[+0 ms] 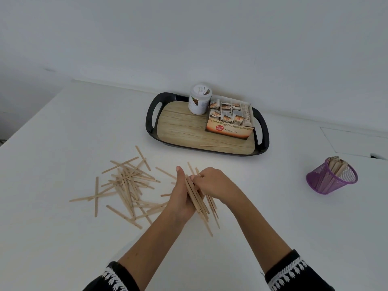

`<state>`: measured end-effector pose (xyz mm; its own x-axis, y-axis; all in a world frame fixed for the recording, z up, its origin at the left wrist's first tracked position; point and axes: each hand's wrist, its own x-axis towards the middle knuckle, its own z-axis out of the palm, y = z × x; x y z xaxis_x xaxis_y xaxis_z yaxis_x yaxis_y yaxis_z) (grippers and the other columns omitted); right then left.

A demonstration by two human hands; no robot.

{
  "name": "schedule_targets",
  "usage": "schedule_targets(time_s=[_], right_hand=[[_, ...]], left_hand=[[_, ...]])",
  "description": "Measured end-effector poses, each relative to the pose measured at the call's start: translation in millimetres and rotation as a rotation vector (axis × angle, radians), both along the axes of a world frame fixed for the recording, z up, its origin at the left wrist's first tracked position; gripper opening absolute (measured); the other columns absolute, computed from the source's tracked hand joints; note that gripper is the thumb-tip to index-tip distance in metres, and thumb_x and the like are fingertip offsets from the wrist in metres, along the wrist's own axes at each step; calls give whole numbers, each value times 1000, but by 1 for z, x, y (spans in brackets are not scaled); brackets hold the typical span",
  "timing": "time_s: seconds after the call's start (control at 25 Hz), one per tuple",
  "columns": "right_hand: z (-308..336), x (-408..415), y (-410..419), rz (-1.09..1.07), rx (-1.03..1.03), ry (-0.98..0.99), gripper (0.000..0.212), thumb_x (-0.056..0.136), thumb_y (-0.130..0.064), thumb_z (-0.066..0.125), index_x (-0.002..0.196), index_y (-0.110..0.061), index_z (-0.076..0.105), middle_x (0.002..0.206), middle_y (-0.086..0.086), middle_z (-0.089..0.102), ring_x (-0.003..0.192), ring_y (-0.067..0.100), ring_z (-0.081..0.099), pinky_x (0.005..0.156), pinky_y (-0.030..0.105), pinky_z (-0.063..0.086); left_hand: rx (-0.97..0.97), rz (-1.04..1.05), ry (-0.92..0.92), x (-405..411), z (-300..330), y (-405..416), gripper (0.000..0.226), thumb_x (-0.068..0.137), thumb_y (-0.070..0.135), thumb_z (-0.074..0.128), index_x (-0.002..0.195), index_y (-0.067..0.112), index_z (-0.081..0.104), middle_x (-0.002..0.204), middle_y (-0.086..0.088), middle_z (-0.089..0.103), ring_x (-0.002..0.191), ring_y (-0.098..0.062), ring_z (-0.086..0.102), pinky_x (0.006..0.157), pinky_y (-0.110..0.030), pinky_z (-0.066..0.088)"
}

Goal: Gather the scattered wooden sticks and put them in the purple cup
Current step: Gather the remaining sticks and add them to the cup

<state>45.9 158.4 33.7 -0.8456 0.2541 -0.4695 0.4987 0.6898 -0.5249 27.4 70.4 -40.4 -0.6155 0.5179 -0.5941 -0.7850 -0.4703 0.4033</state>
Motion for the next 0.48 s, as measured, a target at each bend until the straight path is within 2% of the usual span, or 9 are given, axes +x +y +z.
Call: schedule_targets(time_s=[0.08,0.16,0.28,0.4,0.48], right_hand=[[-1,-3,0,99,111,-13,42,95,-36,44,60,-13,45,60,0,48,52,11,44,49,22,31],[-2,-4,-2,152,155,-7,47,95,-41,43,56,-15,43,57,-1,47,50,10,45,48,21,31],[2,-6,-1,117,120,-1,57,92,-52,42,59,-7,53,56,3,57,49,14,53,54,25,42],[7,-4,5,-18,46,123,51,92,-48,45,75,-4,64,65,6,65,53,15,58,59,27,50],[5,4,13,-107,13,244,45,92,-44,47,79,-5,64,74,9,68,64,21,64,68,36,54]], left_hand=[[-30,-9,-1,-1,-2,1,79,87,71,32,109,3,64,102,-16,73,91,-21,71,80,-34,54],[-35,-17,21,0,-4,2,79,88,71,30,107,3,65,99,-15,73,88,-19,72,70,-31,55],[-35,-29,98,-1,-7,0,76,93,64,30,103,0,68,96,-22,71,87,-25,71,72,-33,55],[-55,47,49,-3,-6,1,50,97,47,44,98,1,66,76,-13,69,65,-18,68,61,-28,57],[-66,87,-6,-4,-4,2,35,97,39,50,88,8,60,63,-3,59,51,-10,56,50,-23,52]])
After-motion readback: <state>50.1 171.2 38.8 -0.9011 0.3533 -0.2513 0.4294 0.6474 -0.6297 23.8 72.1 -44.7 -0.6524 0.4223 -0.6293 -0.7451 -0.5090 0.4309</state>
